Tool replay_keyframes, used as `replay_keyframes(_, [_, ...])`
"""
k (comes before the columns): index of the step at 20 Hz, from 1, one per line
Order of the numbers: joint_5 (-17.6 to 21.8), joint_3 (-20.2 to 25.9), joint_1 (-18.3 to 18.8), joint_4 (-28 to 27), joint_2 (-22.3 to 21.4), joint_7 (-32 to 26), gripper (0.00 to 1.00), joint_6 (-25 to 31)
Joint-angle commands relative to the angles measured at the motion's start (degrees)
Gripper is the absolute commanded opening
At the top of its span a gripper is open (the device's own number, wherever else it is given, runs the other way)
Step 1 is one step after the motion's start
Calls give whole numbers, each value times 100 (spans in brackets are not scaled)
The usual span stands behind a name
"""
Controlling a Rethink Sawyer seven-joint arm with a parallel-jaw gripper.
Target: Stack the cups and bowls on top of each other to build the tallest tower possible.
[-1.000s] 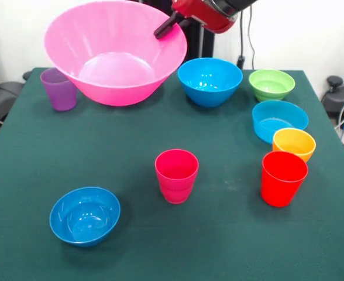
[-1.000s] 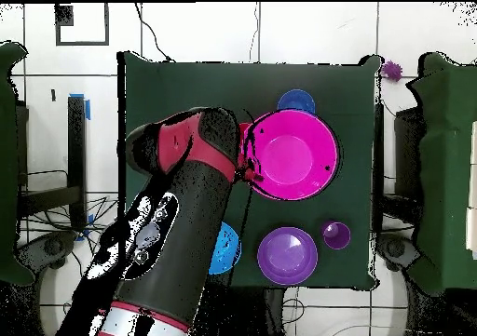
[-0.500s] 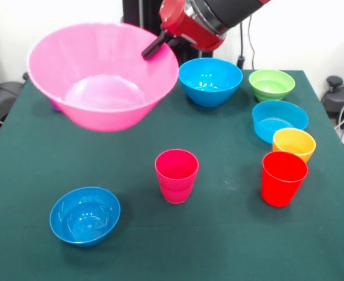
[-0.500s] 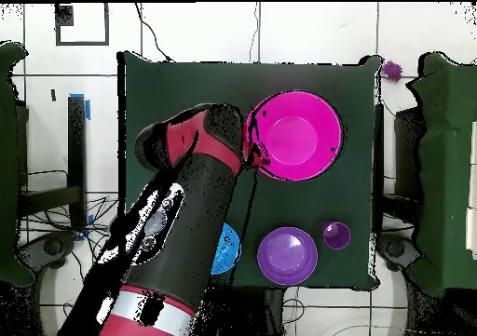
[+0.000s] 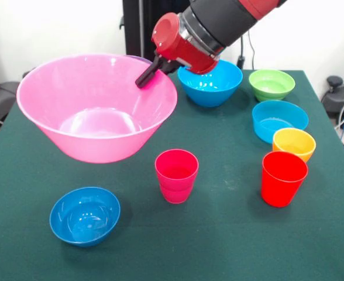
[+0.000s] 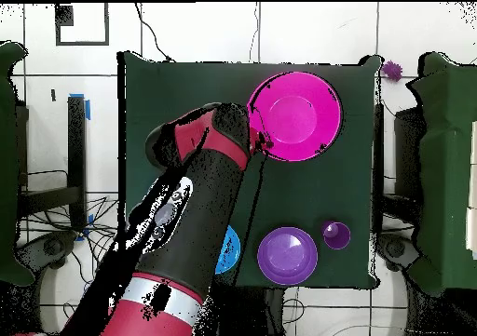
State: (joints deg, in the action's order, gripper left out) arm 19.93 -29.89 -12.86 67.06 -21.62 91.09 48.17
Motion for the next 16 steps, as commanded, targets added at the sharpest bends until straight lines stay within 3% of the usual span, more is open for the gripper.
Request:
replay_keyframes(1, [273,499,182,-263,361,439,0,-511])
replay_keyframes(16, [125,1087,750,-303,317,-209,0,-748])
